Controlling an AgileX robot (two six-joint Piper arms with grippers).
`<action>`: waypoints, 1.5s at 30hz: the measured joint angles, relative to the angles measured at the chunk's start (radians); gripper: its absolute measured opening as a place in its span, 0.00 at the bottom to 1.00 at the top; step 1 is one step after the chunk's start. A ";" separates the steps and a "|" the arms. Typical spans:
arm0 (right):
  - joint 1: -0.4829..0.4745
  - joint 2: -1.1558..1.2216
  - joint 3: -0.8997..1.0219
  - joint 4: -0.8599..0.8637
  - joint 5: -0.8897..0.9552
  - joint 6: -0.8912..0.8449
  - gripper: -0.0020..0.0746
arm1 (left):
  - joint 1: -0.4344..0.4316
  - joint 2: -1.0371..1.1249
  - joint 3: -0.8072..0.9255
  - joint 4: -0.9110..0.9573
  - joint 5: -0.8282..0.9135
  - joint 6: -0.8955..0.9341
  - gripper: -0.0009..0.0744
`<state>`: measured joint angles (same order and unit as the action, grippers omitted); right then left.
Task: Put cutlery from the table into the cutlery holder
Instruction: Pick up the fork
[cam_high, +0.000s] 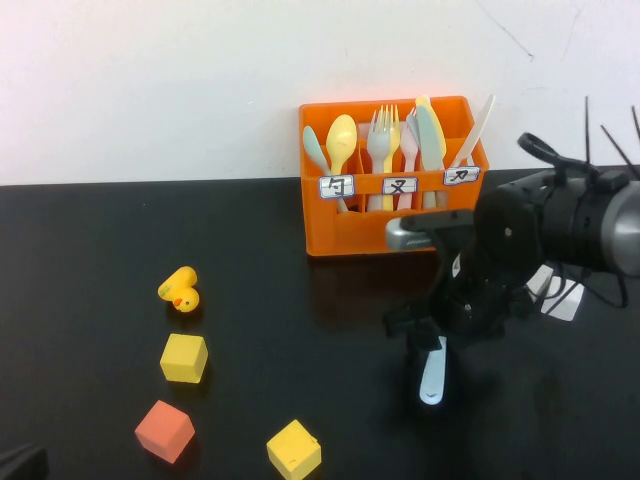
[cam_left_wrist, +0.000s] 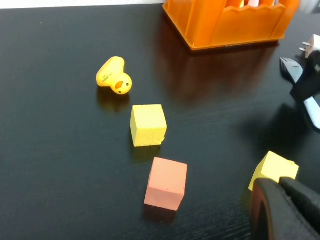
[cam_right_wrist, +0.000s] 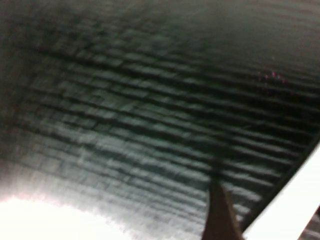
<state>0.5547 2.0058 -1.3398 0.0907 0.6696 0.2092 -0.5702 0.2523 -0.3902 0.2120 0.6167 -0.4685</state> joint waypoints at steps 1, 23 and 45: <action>0.003 0.002 -0.001 -0.002 0.002 -0.021 0.56 | 0.000 0.000 0.000 0.000 -0.002 0.000 0.01; 0.040 0.004 -0.012 -0.154 0.151 -0.095 0.51 | 0.000 0.000 0.000 0.000 -0.013 0.000 0.01; 0.016 0.023 -0.029 -0.128 0.156 -0.191 0.24 | 0.000 0.000 0.000 0.001 -0.028 -0.001 0.01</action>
<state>0.5704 2.0286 -1.3684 -0.0369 0.8256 0.0186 -0.5702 0.2523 -0.3902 0.2132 0.5885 -0.4691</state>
